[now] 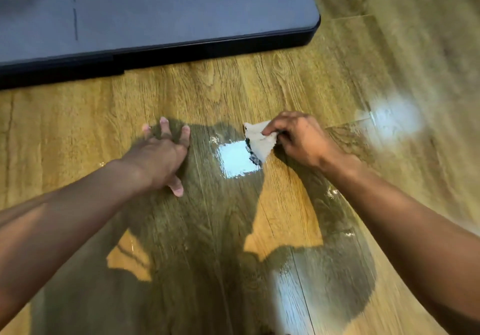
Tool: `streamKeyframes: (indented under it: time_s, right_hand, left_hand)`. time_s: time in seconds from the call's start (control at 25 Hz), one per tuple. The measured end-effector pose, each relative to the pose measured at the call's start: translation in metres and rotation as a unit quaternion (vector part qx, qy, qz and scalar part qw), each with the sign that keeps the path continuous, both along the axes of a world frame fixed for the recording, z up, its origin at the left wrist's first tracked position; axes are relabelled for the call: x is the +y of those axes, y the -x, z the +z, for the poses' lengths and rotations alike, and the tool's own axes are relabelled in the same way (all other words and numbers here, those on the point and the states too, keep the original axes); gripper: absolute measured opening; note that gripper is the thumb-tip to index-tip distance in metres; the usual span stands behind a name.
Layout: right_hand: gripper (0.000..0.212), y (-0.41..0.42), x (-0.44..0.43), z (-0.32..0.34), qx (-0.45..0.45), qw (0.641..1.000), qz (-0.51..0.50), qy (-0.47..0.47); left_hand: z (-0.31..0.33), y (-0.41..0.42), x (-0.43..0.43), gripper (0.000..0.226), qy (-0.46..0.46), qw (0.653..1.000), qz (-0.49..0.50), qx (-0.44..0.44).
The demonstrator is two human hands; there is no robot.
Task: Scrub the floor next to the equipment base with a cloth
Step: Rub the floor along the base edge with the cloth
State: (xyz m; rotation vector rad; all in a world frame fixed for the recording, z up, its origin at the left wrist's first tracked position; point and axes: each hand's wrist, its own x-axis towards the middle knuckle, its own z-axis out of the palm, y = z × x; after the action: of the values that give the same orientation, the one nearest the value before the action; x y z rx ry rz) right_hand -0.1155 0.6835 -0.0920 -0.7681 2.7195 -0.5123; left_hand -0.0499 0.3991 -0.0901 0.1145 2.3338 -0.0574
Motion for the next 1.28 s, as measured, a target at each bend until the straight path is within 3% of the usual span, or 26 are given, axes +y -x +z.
streamKeyframes:
  time_s: [0.2, 0.32, 0.4, 0.52, 0.64, 0.76, 0.84, 0.96, 1.16, 1.28]
  right_hand:
    - [0.032, -0.007, -0.017, 0.001, 0.024, 0.998, -0.064, 0.007]
    - [0.032, -0.085, 0.013, 0.005, 0.016, 1.000, 0.001, -0.001]
    - [0.033, -0.088, 0.020, 0.004, -0.013, 1.000, 0.027, -0.001]
    - [0.033, -0.059, 0.006, 0.000, -0.001, 1.000, 0.001, -0.006]
    - [0.031, -0.108, 0.019, -0.004, 0.004, 1.000, -0.024, 0.012]
    - [0.034, -0.166, 0.036, 0.007, -0.019, 0.998, 0.058, 0.026]
    - [0.034, -0.150, 0.029, 0.005, -0.014, 0.998, 0.063, 0.028]
    - [0.030, -0.147, 0.019, 0.002, -0.006, 1.000, -0.015, 0.013]
    - [0.036, -0.206, 0.050, 0.007, 0.002, 0.996, 0.076, 0.054]
    - [0.037, -0.168, 0.039, 0.004, 0.010, 0.999, 0.000, 0.030]
  left_hand:
    - [-0.002, -0.001, -0.006, 0.140, 0.006, 1.000, -0.011, 0.019]
    - [-0.002, -0.002, -0.006, 0.139, 0.006, 1.000, -0.010, 0.020]
    - [-0.001, -0.001, -0.004, 0.139, 0.007, 1.000, -0.003, 0.017]
    - [0.002, 0.000, -0.003, 0.139, 0.005, 1.000, -0.004, 0.019]
    - [0.003, -0.002, -0.004, 0.138, 0.008, 1.000, -0.009, 0.020]
    - [0.003, -0.002, -0.002, 0.137, 0.007, 1.000, 0.000, 0.010]
    - [0.003, 0.000, -0.001, 0.138, 0.010, 1.000, -0.001, 0.010]
    - [0.002, -0.001, -0.003, 0.138, 0.009, 1.000, -0.011, 0.020]
    - [0.000, -0.002, -0.006, 0.139, 0.015, 1.000, -0.009, 0.023]
    - [0.000, 0.001, -0.005, 0.139, 0.010, 1.000, -0.005, 0.022]
